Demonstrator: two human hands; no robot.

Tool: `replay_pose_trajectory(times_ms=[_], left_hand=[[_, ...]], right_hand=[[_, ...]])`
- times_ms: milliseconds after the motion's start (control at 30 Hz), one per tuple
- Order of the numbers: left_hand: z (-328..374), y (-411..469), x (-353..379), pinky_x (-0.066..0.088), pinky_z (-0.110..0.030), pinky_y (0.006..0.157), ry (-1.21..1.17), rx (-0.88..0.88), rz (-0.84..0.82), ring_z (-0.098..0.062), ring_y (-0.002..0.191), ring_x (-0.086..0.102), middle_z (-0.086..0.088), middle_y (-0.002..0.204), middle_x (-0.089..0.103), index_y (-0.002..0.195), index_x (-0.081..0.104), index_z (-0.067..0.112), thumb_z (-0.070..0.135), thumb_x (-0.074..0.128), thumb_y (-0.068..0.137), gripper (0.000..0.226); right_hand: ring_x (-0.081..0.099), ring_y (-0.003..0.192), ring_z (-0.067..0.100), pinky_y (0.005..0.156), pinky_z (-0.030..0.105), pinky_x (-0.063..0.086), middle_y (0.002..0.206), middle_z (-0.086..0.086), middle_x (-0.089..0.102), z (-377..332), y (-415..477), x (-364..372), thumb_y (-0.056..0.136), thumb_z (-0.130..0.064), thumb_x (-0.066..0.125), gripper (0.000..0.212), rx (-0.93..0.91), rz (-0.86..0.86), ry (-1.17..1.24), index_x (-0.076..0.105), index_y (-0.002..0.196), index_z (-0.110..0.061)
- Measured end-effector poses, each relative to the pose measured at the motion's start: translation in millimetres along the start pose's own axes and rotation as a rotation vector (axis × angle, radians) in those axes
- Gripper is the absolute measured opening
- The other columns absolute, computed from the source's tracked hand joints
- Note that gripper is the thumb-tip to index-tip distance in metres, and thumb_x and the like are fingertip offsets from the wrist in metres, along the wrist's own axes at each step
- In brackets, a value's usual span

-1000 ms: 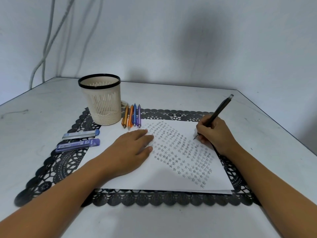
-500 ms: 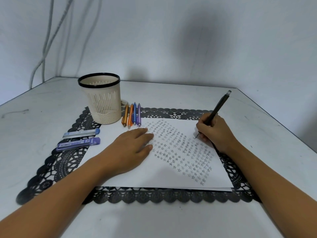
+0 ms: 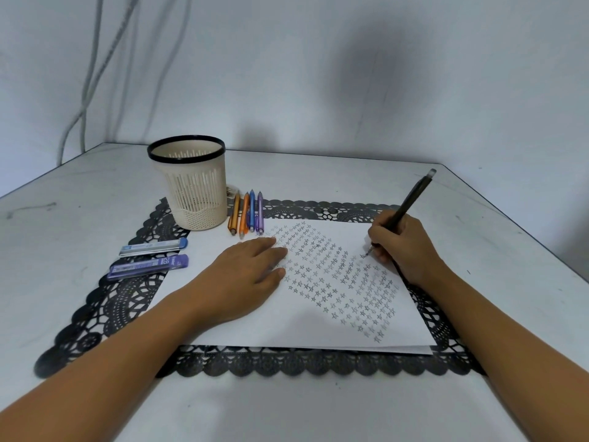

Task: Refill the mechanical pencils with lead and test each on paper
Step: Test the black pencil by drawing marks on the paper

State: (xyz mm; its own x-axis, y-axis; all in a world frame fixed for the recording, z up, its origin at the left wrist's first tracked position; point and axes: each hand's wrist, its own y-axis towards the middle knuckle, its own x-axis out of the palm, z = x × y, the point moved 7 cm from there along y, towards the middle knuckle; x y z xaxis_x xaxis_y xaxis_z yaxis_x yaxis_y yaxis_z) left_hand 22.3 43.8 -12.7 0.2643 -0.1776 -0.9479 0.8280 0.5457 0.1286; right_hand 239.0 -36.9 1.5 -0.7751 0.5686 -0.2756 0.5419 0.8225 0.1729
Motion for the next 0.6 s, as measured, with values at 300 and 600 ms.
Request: replay_pose_trajectory(times_ms=[300,600], left_hand=[[-0.6,0.2,0.5,0.014,-0.021,0.108,0.0,0.008,0.0,-0.011,0.138,0.02,0.004,0.152,0.023,0.142,0.03,0.026,0.039,0.034,0.097,0.047],[-0.8,0.5,1.2,0.014,-0.02,0.108,0.009,-0.005,-0.012,-0.011,0.138,0.02,0.004,0.152,0.024,0.142,0.03,0.026,0.05,0.024,0.091,0.057]], right_hand=[[0.044,0.041,0.014,0.043,0.023,0.037,0.068,0.03,0.053,1.1,-1.0,-0.9,0.08,0.003,0.05,0.016,0.008,0.006,-0.014,0.049,0.065,-0.003],[0.041,0.037,0.012,0.039,0.019,0.035,0.055,0.012,0.044,-0.9,-0.7,0.9,0.08,0.006,0.049,0.015,0.012,-0.009,-0.03,0.049,0.068,-0.002]])
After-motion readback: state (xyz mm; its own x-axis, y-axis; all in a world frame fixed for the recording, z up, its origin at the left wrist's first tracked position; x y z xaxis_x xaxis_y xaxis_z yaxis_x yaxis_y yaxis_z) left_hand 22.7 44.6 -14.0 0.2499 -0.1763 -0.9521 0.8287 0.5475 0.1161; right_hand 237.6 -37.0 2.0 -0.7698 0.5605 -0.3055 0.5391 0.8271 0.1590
